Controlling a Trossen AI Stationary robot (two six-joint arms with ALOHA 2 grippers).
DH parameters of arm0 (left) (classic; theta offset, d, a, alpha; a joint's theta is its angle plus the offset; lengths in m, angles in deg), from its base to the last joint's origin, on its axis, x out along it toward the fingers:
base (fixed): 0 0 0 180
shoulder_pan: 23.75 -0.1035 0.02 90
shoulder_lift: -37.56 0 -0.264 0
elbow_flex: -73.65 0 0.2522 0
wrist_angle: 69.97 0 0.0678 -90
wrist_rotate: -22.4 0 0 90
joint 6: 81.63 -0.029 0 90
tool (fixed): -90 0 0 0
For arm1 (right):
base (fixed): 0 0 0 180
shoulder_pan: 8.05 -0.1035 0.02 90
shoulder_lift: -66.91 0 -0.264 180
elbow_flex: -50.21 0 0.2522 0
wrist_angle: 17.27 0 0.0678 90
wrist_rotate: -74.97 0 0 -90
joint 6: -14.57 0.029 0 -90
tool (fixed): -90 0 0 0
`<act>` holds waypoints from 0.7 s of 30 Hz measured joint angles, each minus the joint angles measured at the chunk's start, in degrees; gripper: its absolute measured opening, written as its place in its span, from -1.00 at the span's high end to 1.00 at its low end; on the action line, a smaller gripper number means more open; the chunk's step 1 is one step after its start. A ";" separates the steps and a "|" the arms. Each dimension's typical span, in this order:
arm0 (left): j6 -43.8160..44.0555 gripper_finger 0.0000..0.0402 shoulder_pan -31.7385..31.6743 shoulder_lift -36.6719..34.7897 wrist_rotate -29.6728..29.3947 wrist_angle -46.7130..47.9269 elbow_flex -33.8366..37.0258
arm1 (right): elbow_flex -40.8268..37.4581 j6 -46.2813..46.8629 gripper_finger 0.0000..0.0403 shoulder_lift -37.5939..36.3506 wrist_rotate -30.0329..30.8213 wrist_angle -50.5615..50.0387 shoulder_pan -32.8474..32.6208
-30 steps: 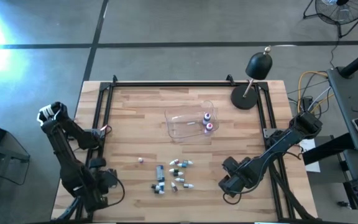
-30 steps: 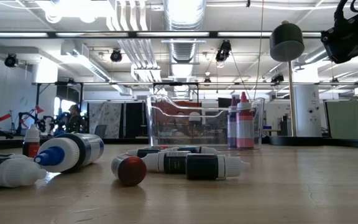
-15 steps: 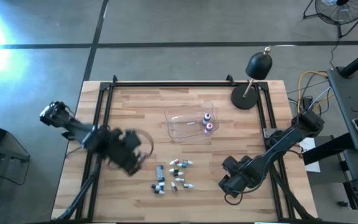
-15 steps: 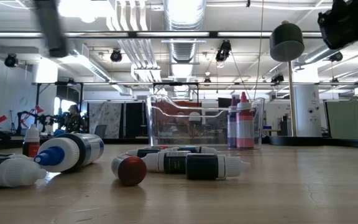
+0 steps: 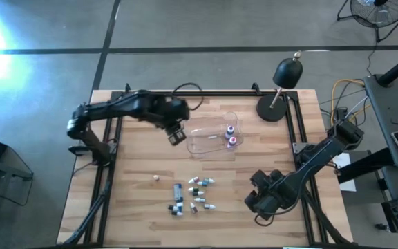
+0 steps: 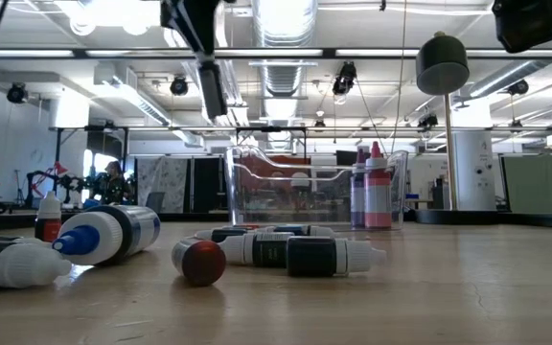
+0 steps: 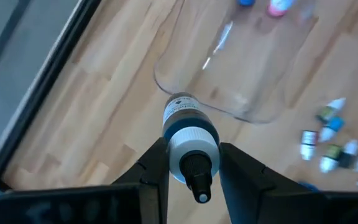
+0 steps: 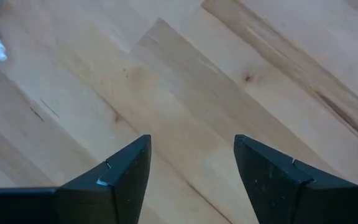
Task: Pick & Place food coloring
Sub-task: Put the large black food coloring bottle into the transparent bin
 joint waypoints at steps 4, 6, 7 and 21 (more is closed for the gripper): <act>-9.80 0.60 -1.42 4.46 0.76 -1.39 -1.90 | -0.10 0.77 -0.11 0.00 0.45 0.00 -0.01; -16.57 0.60 -1.48 6.11 1.00 -2.88 -1.97 | -0.38 2.11 -0.11 0.00 1.68 -0.07 -0.01; -19.35 0.60 -1.48 6.92 1.02 -3.83 -1.83 | -0.58 3.43 -0.11 0.00 2.08 -0.03 -0.01; -34.81 0.60 -6.83 17.38 7.70 -8.63 -1.47 | -2.73 18.89 -0.11 0.00 2.97 0.04 0.17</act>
